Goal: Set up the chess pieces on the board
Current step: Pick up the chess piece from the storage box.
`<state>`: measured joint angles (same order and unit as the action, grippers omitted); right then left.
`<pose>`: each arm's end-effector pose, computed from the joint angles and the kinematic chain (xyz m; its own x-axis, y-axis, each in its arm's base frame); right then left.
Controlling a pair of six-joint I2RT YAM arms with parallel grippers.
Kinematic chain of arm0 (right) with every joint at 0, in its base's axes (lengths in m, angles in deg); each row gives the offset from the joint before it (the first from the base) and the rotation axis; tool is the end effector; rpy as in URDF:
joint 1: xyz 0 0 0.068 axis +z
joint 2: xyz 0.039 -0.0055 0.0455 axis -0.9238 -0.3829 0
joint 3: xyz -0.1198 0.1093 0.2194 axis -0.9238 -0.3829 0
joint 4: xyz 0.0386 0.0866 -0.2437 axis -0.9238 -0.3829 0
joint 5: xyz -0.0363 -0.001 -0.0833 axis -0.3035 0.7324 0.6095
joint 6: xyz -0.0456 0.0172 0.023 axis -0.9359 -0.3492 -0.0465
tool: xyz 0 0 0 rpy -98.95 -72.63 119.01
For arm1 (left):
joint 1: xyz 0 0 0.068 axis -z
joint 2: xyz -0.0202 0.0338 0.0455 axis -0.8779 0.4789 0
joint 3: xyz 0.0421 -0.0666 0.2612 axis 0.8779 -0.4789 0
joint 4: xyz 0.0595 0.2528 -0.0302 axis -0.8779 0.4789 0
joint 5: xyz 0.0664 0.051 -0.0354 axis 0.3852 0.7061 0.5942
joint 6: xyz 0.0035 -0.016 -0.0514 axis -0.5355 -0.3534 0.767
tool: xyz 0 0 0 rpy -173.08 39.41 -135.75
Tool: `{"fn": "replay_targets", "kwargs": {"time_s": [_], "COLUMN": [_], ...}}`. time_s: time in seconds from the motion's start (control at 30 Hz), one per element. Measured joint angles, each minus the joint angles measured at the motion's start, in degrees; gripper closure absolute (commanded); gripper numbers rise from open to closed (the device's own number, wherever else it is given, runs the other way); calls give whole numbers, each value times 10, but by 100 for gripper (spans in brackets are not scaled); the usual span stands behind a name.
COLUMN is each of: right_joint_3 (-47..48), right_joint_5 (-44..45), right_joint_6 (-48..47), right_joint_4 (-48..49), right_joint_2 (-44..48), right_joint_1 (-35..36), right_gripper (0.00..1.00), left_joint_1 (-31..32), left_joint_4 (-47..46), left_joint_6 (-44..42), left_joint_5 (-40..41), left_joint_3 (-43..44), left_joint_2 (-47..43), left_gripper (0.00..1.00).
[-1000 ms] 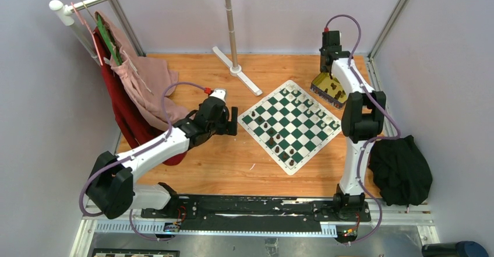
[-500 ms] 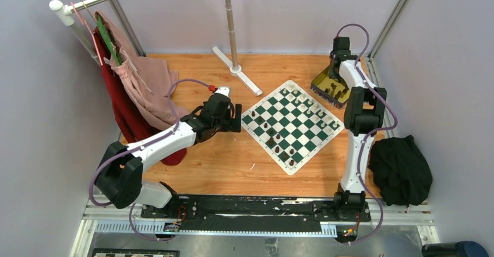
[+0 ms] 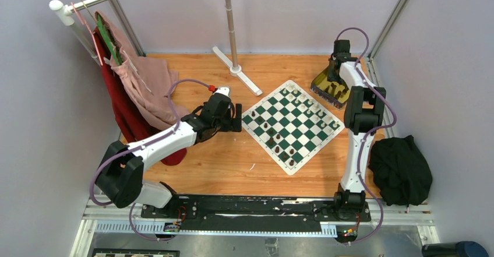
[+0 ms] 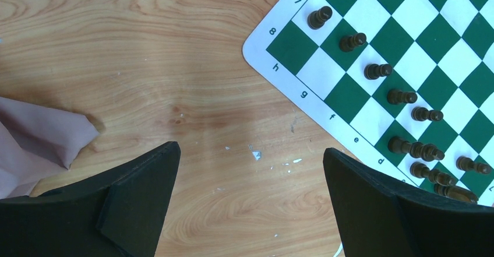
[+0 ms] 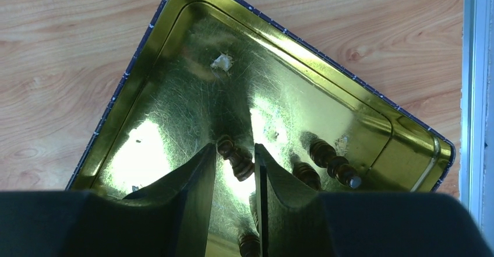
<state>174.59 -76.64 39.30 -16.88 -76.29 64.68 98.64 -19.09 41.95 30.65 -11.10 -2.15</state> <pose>0.5236 -0.0318 0.2002 -0.7063 0.1047 -0.7001 0.2191 0.9728 -0.0756 0.2386 -0.1713 0.2296 -0.6982 -0.0459 -0.7144 0.1460 0.9679 -0.2048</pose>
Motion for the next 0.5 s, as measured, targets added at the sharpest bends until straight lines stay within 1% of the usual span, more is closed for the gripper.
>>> {"fn": "replay_targets", "kwargs": {"time_s": [0.5], "right_joint_3": [-11], "right_joint_5": [-6], "right_joint_6": [0], "right_joint_4": [2], "right_joint_2": [0], "right_joint_1": [0], "right_gripper": [66], "left_joint_1": [0], "left_joint_4": [0], "left_joint_6": [2], "left_joint_5": [-1], "left_joint_3": [0], "left_joint_2": [0], "left_gripper": [0]}}
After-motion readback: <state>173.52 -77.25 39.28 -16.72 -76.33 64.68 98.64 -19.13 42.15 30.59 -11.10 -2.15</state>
